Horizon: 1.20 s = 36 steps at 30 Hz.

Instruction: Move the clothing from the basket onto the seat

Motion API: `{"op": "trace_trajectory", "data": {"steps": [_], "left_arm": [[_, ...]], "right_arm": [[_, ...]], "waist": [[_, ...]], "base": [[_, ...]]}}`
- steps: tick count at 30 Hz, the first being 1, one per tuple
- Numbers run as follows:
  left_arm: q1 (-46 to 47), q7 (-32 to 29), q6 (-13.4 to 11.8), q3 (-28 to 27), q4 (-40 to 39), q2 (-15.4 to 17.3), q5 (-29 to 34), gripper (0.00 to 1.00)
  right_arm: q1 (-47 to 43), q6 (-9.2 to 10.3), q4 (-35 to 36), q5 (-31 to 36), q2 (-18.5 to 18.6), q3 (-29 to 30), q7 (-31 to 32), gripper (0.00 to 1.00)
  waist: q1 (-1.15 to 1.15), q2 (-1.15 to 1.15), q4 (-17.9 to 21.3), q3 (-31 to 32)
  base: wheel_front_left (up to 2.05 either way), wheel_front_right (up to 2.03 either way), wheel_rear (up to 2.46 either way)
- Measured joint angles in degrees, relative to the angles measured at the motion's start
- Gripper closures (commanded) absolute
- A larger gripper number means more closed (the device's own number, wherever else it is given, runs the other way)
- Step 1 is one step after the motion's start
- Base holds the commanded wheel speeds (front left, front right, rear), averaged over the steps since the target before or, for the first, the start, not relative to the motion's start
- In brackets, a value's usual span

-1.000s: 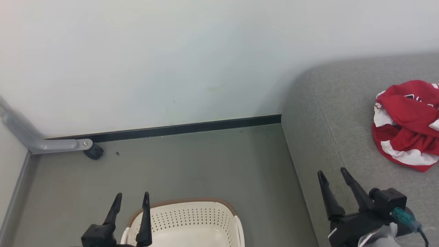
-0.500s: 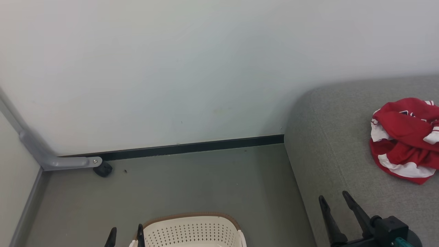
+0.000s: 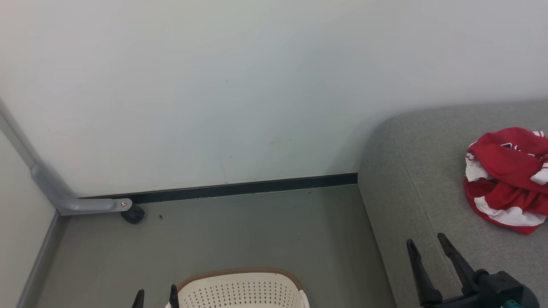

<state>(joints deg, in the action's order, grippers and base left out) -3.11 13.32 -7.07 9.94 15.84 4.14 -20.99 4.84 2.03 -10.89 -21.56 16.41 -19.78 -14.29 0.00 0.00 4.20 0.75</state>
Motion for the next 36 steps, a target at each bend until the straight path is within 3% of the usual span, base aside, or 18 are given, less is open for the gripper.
{"op": "trace_trajectory", "data": {"steps": [29, 30, 36], "left_arm": [[0.02, -0.01, -0.01, -0.23, -0.07, -0.69, 0.91, 0.0], [0.03, -0.01, 0.0, -0.21, 0.0, -0.73, 0.92, 1.0], [-1.32, -0.24, 0.04, -0.11, 2.81, -0.81, 0.52, 1.0]], "right_arm": [[-1.89, 0.58, 4.34, -0.1, 0.48, 0.1, 1.46, 0.0], [-2.08, 0.65, 4.34, -0.1, 0.48, 0.07, 1.68, 1.0], [-4.42, 0.64, 1.12, -0.23, -1.48, -0.75, 1.9, 1.0]], "waist": [[0.0, 0.0, -0.07, 0.16], [0.0, 0.0, -0.08, 0.16], [0.0, 0.0, -0.08, 0.15]], "base": [[0.0, 0.0, 0.0], [0.0, 0.0, 0.0], [0.0, 0.0, 0.0]]}}
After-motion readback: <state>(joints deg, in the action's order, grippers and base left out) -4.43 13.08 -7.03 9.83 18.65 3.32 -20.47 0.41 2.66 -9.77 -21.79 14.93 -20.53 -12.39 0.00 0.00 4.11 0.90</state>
